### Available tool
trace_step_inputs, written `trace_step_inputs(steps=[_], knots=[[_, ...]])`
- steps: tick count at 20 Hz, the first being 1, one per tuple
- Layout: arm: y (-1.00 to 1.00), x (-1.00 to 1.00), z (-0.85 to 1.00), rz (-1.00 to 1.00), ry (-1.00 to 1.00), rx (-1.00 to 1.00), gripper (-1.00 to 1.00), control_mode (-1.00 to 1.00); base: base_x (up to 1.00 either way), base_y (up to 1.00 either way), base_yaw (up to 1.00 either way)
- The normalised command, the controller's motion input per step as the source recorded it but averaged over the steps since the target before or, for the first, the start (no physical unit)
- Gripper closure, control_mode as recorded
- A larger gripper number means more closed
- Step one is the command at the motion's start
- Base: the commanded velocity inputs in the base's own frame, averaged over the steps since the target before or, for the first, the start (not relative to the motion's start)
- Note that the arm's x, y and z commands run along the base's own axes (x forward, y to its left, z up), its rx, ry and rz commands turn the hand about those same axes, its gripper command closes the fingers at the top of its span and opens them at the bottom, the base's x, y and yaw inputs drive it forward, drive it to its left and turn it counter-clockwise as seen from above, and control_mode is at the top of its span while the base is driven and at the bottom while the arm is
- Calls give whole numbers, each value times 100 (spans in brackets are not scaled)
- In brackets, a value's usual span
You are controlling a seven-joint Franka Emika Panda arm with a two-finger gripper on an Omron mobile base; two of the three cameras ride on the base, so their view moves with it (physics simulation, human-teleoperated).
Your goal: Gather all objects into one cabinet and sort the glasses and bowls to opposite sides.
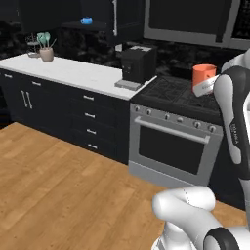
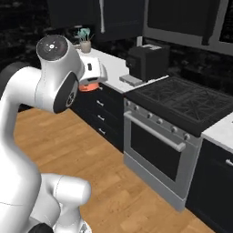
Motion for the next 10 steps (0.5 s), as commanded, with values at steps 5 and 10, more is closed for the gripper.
trace_step_inputs(steps=[5,10], knots=[[0,0,0,0,0,0,100,100,100,65,10],[0,0,0,0,0,0,100,100,100,82,-1]])
